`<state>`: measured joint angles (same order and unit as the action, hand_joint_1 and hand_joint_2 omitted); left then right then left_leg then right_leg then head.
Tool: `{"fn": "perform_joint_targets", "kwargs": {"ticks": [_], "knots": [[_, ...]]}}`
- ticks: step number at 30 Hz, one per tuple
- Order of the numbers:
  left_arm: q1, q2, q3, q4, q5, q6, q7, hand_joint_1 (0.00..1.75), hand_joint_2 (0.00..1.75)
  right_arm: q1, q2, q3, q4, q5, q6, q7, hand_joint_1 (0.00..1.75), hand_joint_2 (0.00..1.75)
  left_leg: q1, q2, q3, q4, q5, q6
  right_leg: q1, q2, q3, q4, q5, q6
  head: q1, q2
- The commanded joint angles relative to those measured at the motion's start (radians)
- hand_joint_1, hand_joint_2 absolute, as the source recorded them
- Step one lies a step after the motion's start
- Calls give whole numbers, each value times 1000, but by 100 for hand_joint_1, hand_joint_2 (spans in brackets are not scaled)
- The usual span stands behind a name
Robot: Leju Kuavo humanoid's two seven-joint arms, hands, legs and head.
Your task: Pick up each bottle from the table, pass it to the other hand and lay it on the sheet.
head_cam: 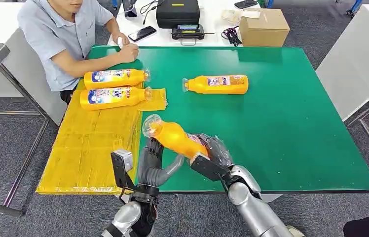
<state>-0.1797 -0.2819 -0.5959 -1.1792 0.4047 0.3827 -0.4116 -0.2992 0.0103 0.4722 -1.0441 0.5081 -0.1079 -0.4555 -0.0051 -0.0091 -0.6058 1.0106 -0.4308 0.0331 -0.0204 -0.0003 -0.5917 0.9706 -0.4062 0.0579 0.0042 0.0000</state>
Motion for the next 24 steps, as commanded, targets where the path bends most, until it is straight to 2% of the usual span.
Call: {"fn": "perform_joint_targets", "kwargs": {"ticks": [1, 6, 22, 23, 24], "knots": [[-75, 21, 5, 127, 79, -31, 26, 0, 175, -51, 4, 101, 5, 25, -36, 12, 175, 175, 0, 3, 4, 0, -1, -2, 1, 2, 3, 0, -1, -3, 0, 0], [-65, -19, 54, 120, 94, 7, 13, 0, 175, -39, 5, 125, -15, 33, -65, 4, 175, 175, 0, 2, 2, 0, -1, -1, 0, 2, 2, 0, 0, -2, 0, 0], [-77, -17, 90, 77, 86, 8, -36, 0, 175, -48, 23, 142, 28, -20, -43, -9, 175, 175, 1, 2, 4, 0, -2, -2, 1, 1, 3, 0, -1, -3, 0, 0], [-73, -15, 89, 63, 82, 5, -43, 166, 175, -51, 23, 143, 32, -23, -41, -10, 175, 175, 1, 2, 3, 0, -1, -2, 1, 2, 2, 0, -1, -2, 0, 0], [-70, -15, 92, 56, 79, 5, -52, 175, 175, -52, 22, 144, 33, -25, -40, -10, 168, 175, 0, 2, 2, 0, -1, -1, 0, 1, 1, 0, 0, -1, 0, 0]]}}
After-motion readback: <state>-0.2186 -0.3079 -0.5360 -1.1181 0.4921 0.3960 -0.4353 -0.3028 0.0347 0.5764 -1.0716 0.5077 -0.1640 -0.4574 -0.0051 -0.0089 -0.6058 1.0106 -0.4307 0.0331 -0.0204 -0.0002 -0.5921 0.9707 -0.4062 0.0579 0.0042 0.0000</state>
